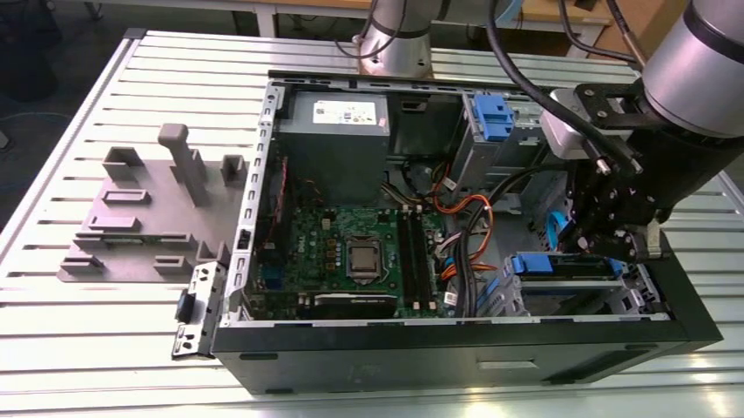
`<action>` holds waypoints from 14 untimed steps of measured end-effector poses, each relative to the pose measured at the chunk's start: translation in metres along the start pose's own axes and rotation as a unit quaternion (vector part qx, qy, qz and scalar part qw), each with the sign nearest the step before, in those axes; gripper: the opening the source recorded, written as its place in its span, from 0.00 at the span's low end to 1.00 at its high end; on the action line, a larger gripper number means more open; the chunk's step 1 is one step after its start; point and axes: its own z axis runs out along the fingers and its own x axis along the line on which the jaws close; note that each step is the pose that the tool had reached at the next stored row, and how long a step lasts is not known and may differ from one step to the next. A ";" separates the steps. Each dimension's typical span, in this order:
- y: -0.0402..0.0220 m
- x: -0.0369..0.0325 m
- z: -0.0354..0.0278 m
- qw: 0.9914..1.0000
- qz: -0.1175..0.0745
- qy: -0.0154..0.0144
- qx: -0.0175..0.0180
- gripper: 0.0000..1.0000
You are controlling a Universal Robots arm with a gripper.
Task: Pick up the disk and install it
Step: 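Insert the second disk wire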
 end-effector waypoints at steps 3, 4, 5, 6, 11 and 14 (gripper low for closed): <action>0.0000 0.0015 0.0014 1.000 0.000 0.000 0.000 0.16; 0.0000 0.0015 0.0019 1.000 0.000 0.000 0.000 0.16; -0.0003 0.0016 0.0023 1.000 0.000 0.000 0.000 0.16; -0.0007 0.0016 0.0025 1.000 0.000 0.000 0.000 0.16; -0.0027 0.0021 0.0039 1.000 0.000 0.000 0.000 0.16; -0.0027 0.0035 0.0046 1.000 0.000 0.000 0.000 0.16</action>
